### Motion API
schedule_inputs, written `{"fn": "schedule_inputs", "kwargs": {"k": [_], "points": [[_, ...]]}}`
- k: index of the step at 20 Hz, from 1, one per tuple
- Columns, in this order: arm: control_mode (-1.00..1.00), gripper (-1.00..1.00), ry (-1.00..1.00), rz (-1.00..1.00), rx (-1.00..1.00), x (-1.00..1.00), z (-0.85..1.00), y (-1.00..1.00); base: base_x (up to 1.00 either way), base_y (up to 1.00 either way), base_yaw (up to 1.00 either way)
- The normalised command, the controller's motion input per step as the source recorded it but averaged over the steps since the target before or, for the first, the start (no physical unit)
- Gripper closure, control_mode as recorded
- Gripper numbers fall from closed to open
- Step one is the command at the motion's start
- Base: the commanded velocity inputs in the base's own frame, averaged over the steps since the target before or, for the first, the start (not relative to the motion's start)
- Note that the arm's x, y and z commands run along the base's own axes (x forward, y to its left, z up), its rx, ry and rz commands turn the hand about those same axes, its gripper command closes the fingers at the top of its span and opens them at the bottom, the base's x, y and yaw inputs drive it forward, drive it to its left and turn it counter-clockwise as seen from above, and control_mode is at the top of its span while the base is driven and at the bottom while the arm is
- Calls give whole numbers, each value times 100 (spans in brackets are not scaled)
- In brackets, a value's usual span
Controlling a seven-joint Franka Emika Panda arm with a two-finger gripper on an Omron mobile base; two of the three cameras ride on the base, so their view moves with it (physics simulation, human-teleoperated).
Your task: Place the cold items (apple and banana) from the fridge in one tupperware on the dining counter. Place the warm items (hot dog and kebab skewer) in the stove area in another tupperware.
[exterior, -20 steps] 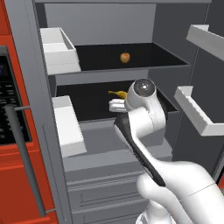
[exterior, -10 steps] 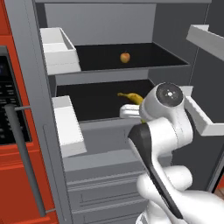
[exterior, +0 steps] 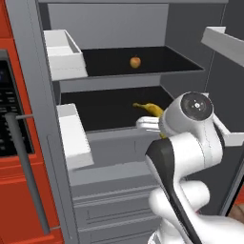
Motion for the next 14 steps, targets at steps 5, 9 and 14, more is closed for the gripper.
{"fn": "schedule_inputs", "kwargs": {"k": [5,9,14], "points": [[100,100,0,0,0,0,0,0,-100,30,-22],[100,100,0,0,0,0,0,0,-96,47,-32],[100,100,0,0,0,0,0,0,-81,18,-48]]}}
